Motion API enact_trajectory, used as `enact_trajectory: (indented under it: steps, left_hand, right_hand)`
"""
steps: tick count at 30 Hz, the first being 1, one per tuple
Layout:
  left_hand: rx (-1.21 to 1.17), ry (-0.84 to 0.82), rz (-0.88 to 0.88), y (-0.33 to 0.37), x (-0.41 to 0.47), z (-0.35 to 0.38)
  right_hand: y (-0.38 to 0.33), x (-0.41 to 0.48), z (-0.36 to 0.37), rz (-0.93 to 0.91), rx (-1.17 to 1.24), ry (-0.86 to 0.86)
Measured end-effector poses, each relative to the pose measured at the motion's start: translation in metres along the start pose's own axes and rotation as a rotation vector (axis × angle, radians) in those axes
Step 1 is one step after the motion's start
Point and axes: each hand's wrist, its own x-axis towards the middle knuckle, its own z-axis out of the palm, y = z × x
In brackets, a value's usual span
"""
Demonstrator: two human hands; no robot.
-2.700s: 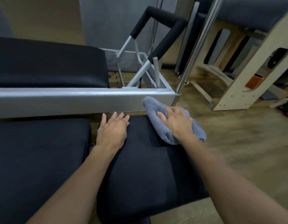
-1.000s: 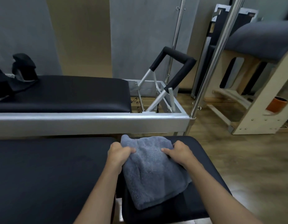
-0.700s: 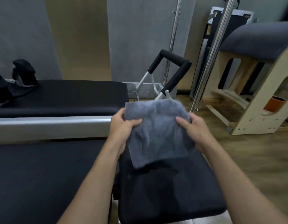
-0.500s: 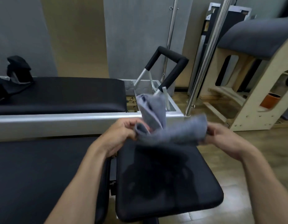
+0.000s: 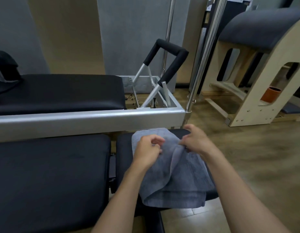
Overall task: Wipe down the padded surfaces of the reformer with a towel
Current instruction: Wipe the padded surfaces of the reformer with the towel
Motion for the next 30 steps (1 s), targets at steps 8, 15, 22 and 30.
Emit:
enact_trajectory:
  steps: [8, 15, 22, 30]
  left_hand:
    - [0.489, 0.182, 0.309, -0.015, 0.007, -0.003]
    - [0.935, -0.024, 0.446, -0.055, 0.001, 0.023]
    - [0.501, 0.227, 0.260, -0.056, 0.025, 0.003]
    - [0.775, 0.290, 0.069, -0.077, 0.087, -0.051]
  right_hand:
    - [0.056, -0.034, -0.048, 0.255, -0.162, 0.009]
    - [0.042, -0.021, 0.020, -0.251, -0.452, 0.363]
    - [0.069, -0.026, 0.091, -0.256, -0.801, 0.203]
    - [0.076, 0.019, 0.082, -0.285, -0.824, 0.249]
